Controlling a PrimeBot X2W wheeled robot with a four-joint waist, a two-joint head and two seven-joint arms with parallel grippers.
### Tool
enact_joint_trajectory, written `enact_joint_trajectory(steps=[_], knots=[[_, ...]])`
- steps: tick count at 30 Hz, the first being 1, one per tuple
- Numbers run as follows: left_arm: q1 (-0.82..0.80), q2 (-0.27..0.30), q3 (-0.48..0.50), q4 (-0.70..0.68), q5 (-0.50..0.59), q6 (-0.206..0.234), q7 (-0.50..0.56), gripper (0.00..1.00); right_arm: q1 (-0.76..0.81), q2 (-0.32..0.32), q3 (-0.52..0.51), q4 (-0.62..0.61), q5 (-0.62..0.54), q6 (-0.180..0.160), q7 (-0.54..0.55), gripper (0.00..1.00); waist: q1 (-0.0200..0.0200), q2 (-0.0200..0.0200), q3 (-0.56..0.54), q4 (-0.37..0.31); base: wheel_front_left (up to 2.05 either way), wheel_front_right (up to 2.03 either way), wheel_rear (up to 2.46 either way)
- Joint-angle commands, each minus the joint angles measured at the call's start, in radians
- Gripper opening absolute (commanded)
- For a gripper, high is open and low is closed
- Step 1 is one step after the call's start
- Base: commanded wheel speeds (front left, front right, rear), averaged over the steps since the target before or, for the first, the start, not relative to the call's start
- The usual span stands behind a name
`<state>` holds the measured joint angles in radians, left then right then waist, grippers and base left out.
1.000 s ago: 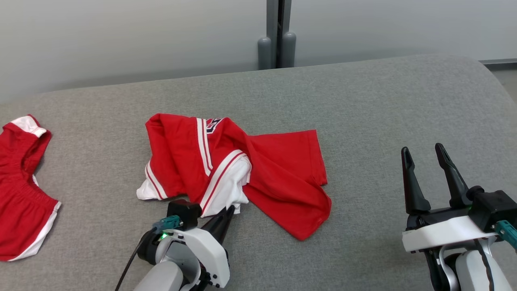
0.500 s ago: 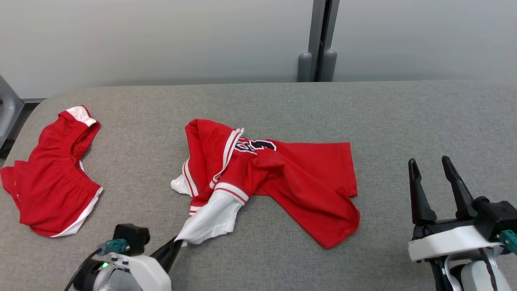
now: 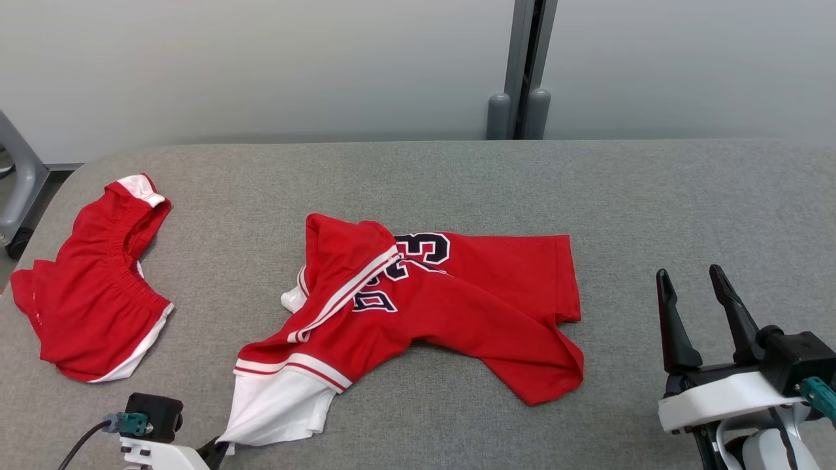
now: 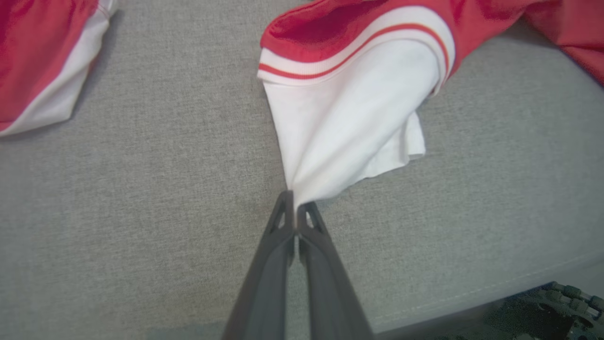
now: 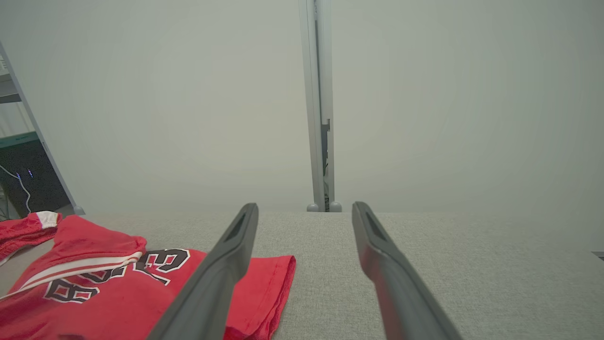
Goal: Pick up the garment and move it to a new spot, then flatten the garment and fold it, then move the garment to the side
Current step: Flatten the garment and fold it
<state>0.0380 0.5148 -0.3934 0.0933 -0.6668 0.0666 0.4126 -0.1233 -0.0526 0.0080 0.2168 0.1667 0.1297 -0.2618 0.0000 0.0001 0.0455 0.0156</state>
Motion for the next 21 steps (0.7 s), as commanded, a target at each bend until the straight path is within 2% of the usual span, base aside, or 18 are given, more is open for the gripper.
enact_joint_trajectory(steps=[1,3,5,6,11,15,21], knots=[[0.001,0.0,0.005,0.0,0.002,0.006,-0.004,0.0,-0.004,-0.007,-0.001,0.005,-0.001,0.002,-0.005,1.0,0.0,-0.0001,0.001,-0.001,0.0,0.0,0.0],[-0.002,0.011,0.007,0.01,0.025,0.024,-0.015,0.0,-0.006,-0.007,-0.001,0.007,0.0,0.002,-0.005,1.0,0.0,-0.0001,0.002,-0.004,0.0,0.0,0.0],[-0.002,0.002,0.005,0.013,0.025,0.029,-0.024,0.49,-0.007,-0.008,-0.003,0.009,0.0,0.002,-0.005,1.0,0.0,-0.0001,0.003,-0.005,0.0,0.0,0.0],[-0.003,-0.001,0.004,0.014,0.026,0.03,-0.028,0.99,-0.008,-0.008,-0.003,0.01,0.0,0.002,-0.005,1.0,0.0,-0.0001,0.003,-0.005,0.0,0.0,0.0],[-0.007,-0.005,-0.003,0.018,0.038,0.035,-0.038,1.0,-0.007,-0.012,-0.002,0.013,0.001,0.002,-0.005,1.0,0.0,-0.0001,0.003,-0.003,0.0,0.0,0.0],[0.001,0.008,0.021,0.0,0.048,0.064,-0.068,1.0,-0.002,-0.015,-0.002,0.015,0.001,0.002,-0.005,1.0,0.0,-0.0001,0.002,0.002,0.0,0.0,0.0],[-0.007,0.014,0.073,-0.072,0.097,0.115,-0.197,1.0,0.003,-0.02,0.005,0.016,0.001,0.002,-0.005,1.0,0.0,-0.0001,-0.002,0.009,0.0,0.0,0.0]])
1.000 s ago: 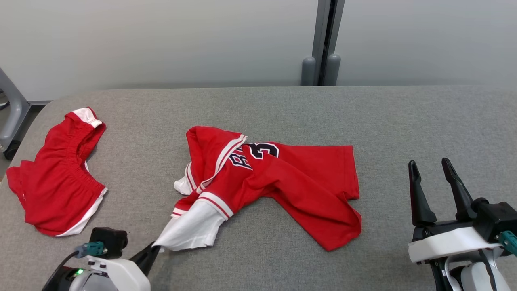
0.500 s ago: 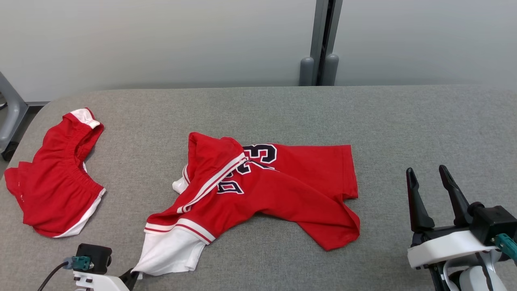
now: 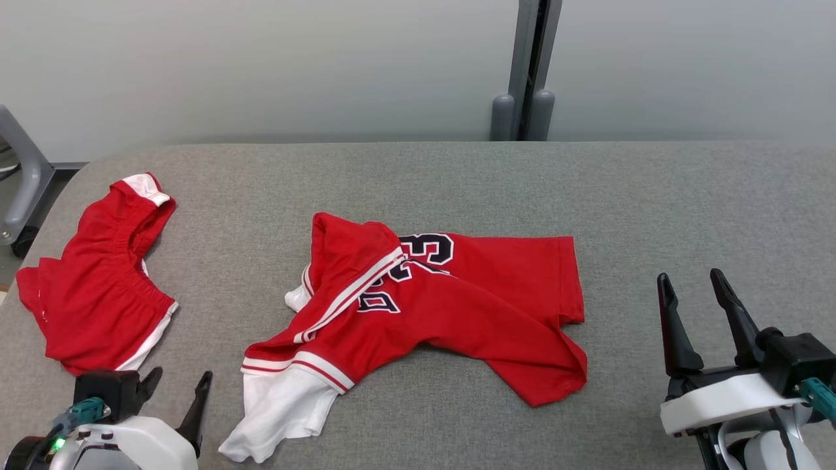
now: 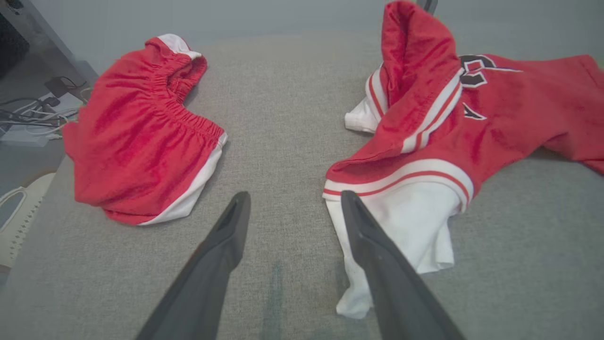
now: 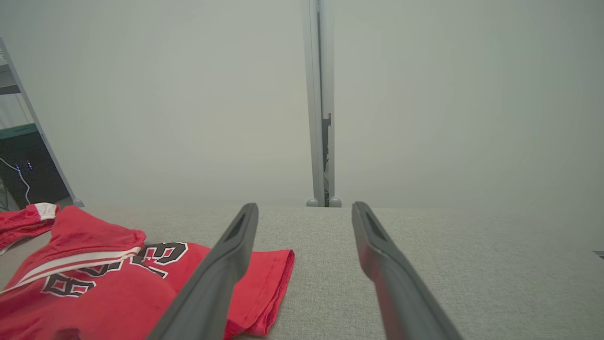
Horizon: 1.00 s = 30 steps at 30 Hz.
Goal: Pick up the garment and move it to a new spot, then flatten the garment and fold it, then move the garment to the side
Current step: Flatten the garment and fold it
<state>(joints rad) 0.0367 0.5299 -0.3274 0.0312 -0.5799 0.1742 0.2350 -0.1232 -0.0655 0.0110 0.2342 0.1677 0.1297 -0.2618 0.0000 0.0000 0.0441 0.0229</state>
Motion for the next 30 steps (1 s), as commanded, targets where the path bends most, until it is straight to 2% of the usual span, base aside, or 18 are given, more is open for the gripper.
enact_joint_trajectory(steps=[1,9,15,21,30], knots=[[-0.01,-0.007,0.012,-0.02,0.016,0.014,-0.044,1.0,0.003,-0.007,0.005,-0.002,-0.001,0.002,-0.005,1.0,0.0,0.0,-0.002,0.002,0.0,0.0,0.0],[-0.018,-0.085,0.065,-0.078,0.042,0.063,-0.266,1.0,0.01,-0.013,0.026,-0.001,0.008,0.002,-0.005,1.0,0.0,0.0,-0.012,-0.001,0.0,0.0,0.0],[0.002,-0.127,0.081,-0.08,0.044,0.073,-0.379,1.0,0.016,-0.015,0.033,0.0,0.016,0.002,-0.005,1.0,0.0,0.0,-0.021,-0.009,0.0,0.0,0.0],[0.02,-0.168,0.074,-0.041,0.045,0.046,-0.465,1.0,0.029,-0.01,0.04,0.003,0.026,0.002,-0.005,1.0,0.0,0.0,-0.034,-0.015,0.0,0.0,0.0],[-0.007,-0.217,0.083,0.015,0.055,0.002,-0.496,1.0,0.022,-0.007,0.045,0.014,0.037,0.002,-0.005,1.0,0.0,0.0,-0.026,-0.002,0.0,0.0,0.0]])
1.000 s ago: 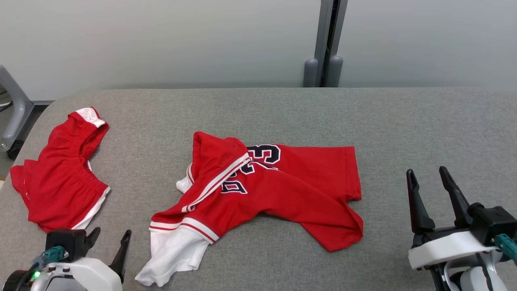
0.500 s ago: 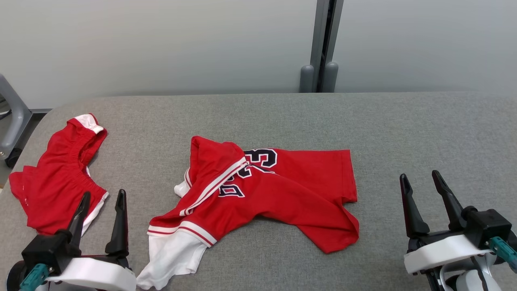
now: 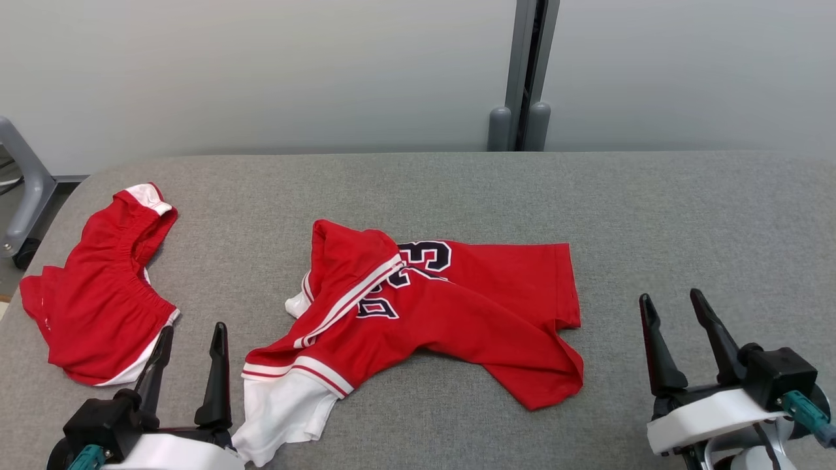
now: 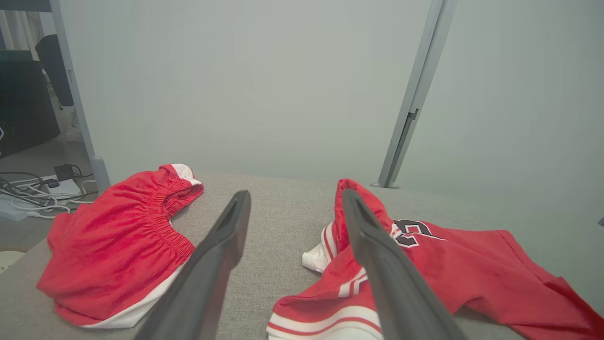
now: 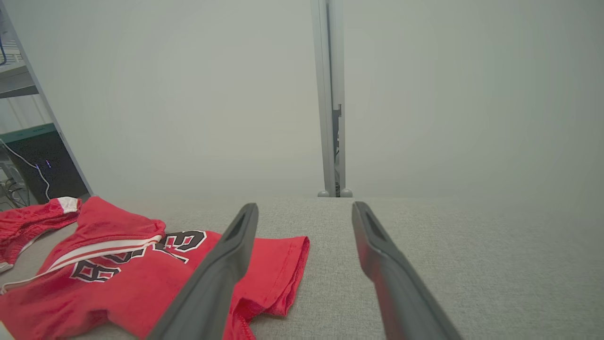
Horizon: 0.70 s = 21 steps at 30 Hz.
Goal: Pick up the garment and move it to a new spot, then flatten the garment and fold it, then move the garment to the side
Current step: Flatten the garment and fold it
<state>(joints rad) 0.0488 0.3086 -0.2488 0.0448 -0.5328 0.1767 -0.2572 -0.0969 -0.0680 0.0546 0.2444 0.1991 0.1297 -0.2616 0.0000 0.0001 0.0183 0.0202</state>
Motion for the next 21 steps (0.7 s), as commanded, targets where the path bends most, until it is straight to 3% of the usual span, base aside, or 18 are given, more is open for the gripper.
enact_joint_trajectory(steps=[1,5,12,21], knots=[[-0.022,0.002,0.007,0.006,0.008,-0.005,-0.005,1.0,-0.004,-0.005,0.004,0.014,0.008,0.002,-0.005,1.0,0.0,-0.0001,-0.001,0.001,0.0,0.0,0.0],[-0.022,-0.011,0.012,0.016,0.015,-0.017,-0.007,1.0,-0.009,-0.01,0.056,0.094,0.045,0.002,0.014,1.0,0.0,-0.0001,-0.004,0.003,0.0,0.0,0.0],[-0.044,-0.022,0.014,0.044,0.023,-0.047,-0.008,1.0,-0.022,-0.037,0.202,0.235,0.203,0.002,0.173,1.0,0.0,-0.0001,-0.005,0.03,0.0,0.0,0.0],[-0.053,-0.029,0.018,0.061,0.03,-0.06,-0.007,1.0,-0.064,-0.022,0.215,0.354,0.25,0.002,0.241,1.0,0.0,-0.0001,0.009,0.071,0.0,0.0,0.0]])
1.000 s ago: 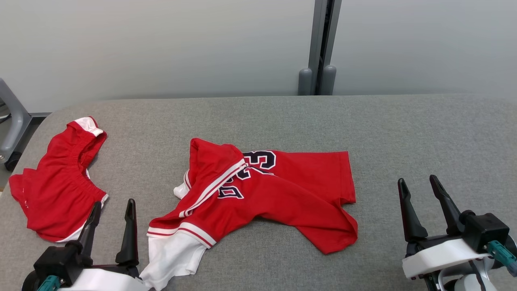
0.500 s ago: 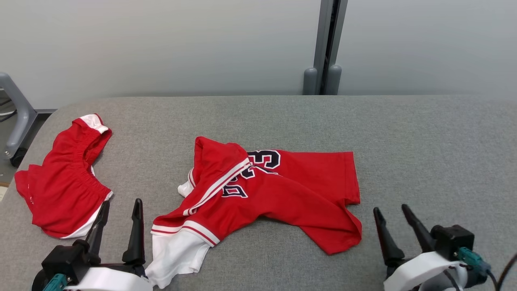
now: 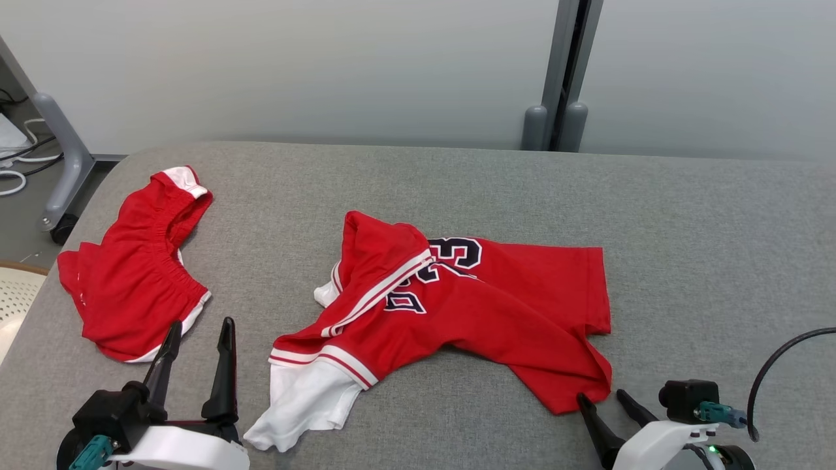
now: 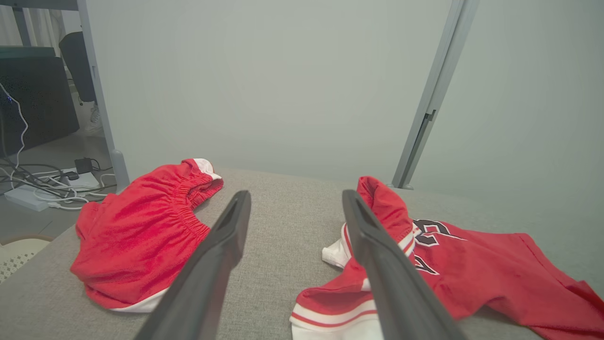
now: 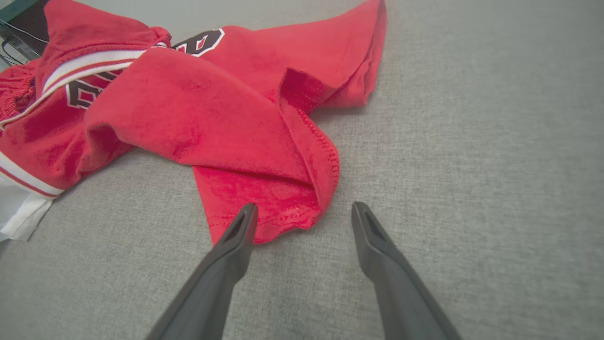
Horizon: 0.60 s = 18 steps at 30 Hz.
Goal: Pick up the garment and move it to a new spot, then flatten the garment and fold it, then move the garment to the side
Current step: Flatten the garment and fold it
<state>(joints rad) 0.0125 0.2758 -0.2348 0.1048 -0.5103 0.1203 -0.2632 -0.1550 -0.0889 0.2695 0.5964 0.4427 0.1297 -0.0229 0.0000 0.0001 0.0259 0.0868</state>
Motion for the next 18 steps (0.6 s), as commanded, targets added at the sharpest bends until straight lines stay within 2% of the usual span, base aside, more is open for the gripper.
enact_joint_trajectory(steps=[1,3,4,5,6,8,9,18], knots=[[-0.018,0.003,0.004,0.004,0.008,-0.005,-0.001,1.0,-0.012,0.001,0.002,0.012,0.008,0.002,0.001,1.0,0.0,-0.0001,0.002,0.008,0.0,0.0,0.0],[-0.019,0.001,0.005,0.007,0.009,-0.005,-0.001,1.0,-0.018,0.003,0.003,0.023,0.013,0.002,-0.004,1.0,0.0,-0.0001,0.002,0.013,0.0,0.0,0.0],[-0.019,0.001,0.007,0.008,0.01,-0.006,-0.001,1.0,-0.021,0.004,-0.003,0.027,0.014,0.002,-0.014,0.64,0.0,-0.0001,0.001,0.014,0.0,0.0,0.0],[-0.019,0.001,0.008,0.009,0.01,-0.007,-0.001,1.0,-0.025,0.002,-0.011,0.032,0.01,0.002,-0.022,0.42,0.0,-0.0001,0.001,0.015,0.0,0.0,0.0],[-0.019,0.001,0.008,0.009,0.01,-0.007,-0.001,1.0,-0.025,0.002,-0.011,0.032,0.01,0.002,-0.022,0.42,0.0,-0.0001,0.001,0.015,0.0,0.0,0.0],[-0.017,0.001,0.011,0.012,0.011,-0.007,-0.002,1.0,-0.029,0.002,-0.021,0.046,0.0,0.002,-0.035,0.05,0.0,-0.0001,0.001,0.013,0.0,0.0,0.0],[-0.015,0.001,0.012,0.013,0.01,-0.007,-0.002,1.0,-0.033,0.002,-0.025,0.052,-0.004,0.002,-0.041,0.0,0.0,-0.0001,0.001,0.011,0.0,0.0,0.0],[-0.025,-0.009,0.014,0.023,0.01,-0.018,-0.002,1.0,-0.07,-0.02,-0.041,0.057,-0.033,0.002,-0.087,0.0,0.0,-0.0001,0.005,-0.015,0.0,0.0,0.0]])
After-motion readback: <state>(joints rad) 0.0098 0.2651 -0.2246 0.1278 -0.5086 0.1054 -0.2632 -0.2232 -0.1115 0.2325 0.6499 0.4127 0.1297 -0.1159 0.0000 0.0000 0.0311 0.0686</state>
